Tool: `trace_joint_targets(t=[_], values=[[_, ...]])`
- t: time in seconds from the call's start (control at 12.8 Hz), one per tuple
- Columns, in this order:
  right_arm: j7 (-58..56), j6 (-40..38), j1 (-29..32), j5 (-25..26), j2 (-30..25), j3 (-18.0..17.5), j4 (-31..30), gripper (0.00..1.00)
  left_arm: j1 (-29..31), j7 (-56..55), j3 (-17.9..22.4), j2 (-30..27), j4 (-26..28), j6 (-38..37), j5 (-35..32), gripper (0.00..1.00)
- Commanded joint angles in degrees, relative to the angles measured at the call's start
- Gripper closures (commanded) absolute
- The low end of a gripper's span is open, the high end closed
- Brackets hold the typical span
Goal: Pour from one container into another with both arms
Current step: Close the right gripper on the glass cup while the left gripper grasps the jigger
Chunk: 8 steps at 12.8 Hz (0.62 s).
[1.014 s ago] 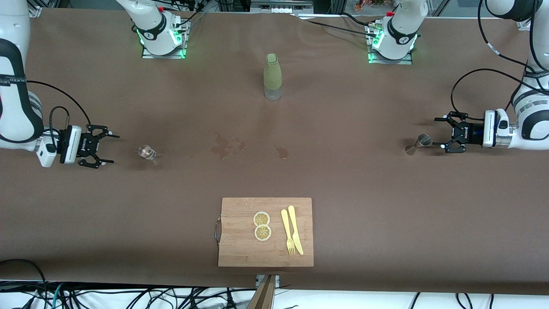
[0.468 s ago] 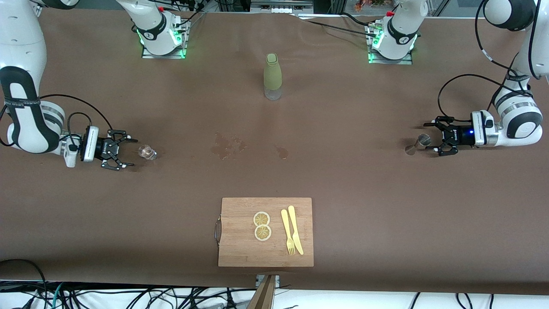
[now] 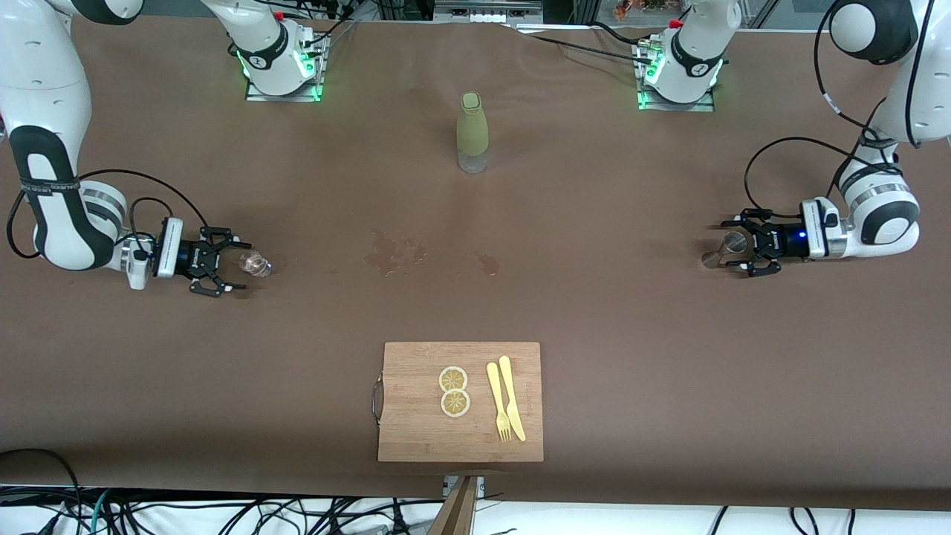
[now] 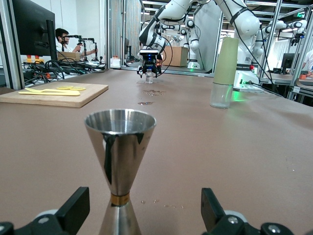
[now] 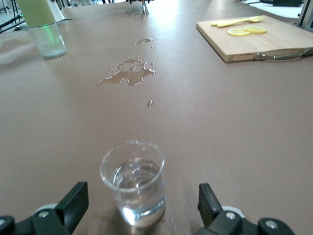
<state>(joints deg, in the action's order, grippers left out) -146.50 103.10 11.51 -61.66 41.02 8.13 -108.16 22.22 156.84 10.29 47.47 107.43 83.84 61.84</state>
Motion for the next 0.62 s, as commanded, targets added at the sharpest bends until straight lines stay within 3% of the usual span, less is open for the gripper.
trace_joint_targets(t=[0.0, 0.47, 0.55], values=[[-2.3, -0.9, 1.0, -2.1, 1.6, -1.6, 0.2, 0.00, -1.1, 8.7, 0.5, 0.1, 1.6, 1.3, 1.8, 0.00], [-2.3, -0.6, 0.9, -2.4, 2.5, -2.0, 0.1, 0.02, -1.1, 8.2, 0.6, -0.4, 1.1, 0.4, 0.9, 0.00], [-2.6, -0.8, 0.9, -2.5, 2.6, -2.0, 0.1, 0.02, -1.1, 8.4, 0.6, -0.4, 1.1, 0.0, 0.8, 0.04]])
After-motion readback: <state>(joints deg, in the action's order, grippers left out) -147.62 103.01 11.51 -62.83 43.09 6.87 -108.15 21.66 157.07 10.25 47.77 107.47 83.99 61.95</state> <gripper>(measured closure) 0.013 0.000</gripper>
